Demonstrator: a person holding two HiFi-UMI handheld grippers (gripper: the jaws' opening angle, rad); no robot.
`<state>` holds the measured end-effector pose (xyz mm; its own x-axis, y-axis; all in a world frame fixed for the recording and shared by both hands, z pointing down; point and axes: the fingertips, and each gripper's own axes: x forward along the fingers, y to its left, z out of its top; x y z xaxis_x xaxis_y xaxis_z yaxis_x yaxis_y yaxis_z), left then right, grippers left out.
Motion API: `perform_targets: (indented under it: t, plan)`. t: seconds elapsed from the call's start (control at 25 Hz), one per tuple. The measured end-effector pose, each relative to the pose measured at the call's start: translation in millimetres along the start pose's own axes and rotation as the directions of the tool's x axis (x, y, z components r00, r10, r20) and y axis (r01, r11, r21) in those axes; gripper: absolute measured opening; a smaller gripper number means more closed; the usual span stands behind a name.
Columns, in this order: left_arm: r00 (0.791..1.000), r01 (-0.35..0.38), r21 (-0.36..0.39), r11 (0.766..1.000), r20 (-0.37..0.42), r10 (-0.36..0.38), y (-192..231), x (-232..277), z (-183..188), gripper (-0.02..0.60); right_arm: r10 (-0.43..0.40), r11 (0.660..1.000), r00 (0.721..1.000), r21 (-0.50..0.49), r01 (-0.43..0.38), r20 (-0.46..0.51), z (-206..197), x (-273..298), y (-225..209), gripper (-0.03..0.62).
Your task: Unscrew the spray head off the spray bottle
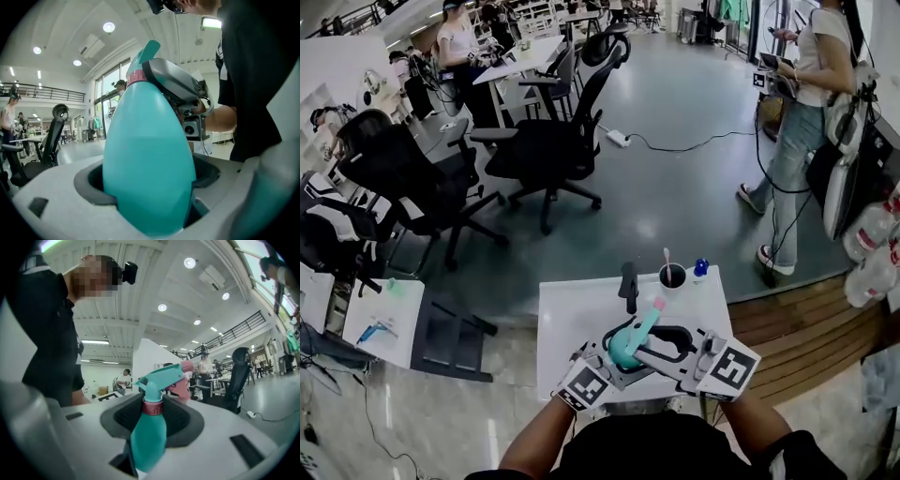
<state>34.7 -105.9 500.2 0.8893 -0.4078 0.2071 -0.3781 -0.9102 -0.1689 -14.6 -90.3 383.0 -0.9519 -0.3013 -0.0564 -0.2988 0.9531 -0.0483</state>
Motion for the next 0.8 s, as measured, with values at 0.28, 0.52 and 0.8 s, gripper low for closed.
perform_targets:
  t: [0.28, 0.52, 0.8]
  plan:
    - [0.97, 0.241, 0.054, 0.969, 0.022, -0.243, -36, -4, 12, 0.453, 0.289, 0.957, 0.957, -0.007, -0.289, -0.006, 5, -16, 26, 0.138]
    - [0.985, 0.165, -0.001, 0.986, 0.05, -0.165, -19, 0, 8, 0.453, 0.316, 0.949, 0.949, 0.002, -0.316, 0.0, -1, -9, 13, 0.144]
    - [0.961, -0.274, -0.105, 0.956, -0.061, 0.269, 58, -19, -21, 0.453, -0.062, 0.997, 0.994, 0.06, 0.057, 0.088, -3, -2, -35, 0.19]
